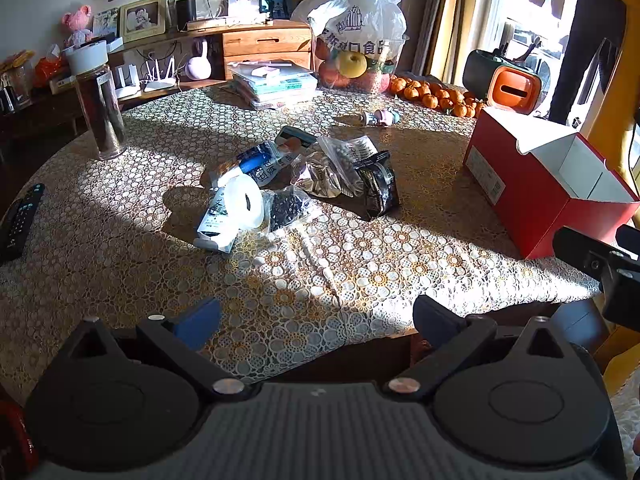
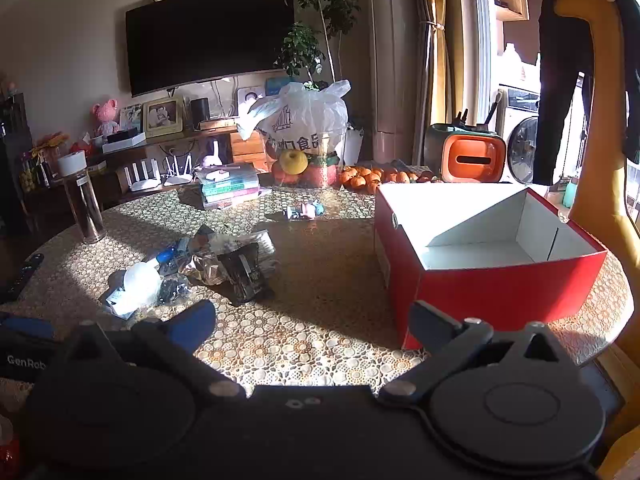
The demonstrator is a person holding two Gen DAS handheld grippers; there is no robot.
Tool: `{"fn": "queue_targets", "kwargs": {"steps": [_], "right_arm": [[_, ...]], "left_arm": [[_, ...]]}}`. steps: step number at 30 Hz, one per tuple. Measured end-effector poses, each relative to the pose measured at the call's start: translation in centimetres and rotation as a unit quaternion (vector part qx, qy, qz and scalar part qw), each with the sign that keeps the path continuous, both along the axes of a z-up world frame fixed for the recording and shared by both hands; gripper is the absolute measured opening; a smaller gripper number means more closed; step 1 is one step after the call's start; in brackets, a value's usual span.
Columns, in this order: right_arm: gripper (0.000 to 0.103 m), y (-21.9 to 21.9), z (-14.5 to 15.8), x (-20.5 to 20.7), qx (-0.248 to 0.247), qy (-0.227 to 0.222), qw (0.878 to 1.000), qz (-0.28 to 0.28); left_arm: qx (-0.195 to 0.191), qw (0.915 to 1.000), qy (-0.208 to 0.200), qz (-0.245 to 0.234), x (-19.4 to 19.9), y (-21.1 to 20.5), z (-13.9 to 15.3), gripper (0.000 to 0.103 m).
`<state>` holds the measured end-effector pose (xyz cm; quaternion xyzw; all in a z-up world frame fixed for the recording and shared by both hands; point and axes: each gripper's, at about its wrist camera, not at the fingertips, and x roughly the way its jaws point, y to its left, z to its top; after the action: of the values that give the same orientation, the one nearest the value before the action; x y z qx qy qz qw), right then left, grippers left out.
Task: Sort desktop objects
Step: 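Move the left tool toward the clear tape roll while the right tool approaches the black snack bag, then close the left tool on the clear tape roll while the right tool grasps the black snack bag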
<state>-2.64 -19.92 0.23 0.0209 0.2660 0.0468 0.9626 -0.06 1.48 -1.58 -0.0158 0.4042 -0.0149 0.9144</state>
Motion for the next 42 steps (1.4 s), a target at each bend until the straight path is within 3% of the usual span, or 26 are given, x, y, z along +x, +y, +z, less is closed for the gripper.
{"fn": "queue_targets", "kwargs": {"steps": [9,16,19,31,42], "right_arm": [[0.103,1.0,-0.1,1.9,-0.006,-0.016,0.999,0.041],[0.101,2.1,-0.7,4.8,-0.017,-0.012,0.998,0.058],[0.091,3.0,-1.6,6.4,-0.036,-0.005,0.997,0.072],[0.081,5.3,-5.2,12.5,-0.063,0.028,0.992,0.11],[0.068,7.0,-7.7,16.1,-0.068,0.056,0.988,0.125]], "left_arm": [[-0.022,0.9997,-0.007,0.011,1.2,1.5,-0.5,0.103],[-0.007,0.9989,-0.002,0.046,3.3,3.2,-1.9,0.103],[-0.004,0.9987,-0.002,0.051,4.4,3.9,-2.8,0.103],[-0.004,0.9962,-0.009,0.086,9.5,7.9,-5.5,0.102],[-0.011,0.9979,-0.04,0.049,11.6,7.2,-5.2,0.097]]}}
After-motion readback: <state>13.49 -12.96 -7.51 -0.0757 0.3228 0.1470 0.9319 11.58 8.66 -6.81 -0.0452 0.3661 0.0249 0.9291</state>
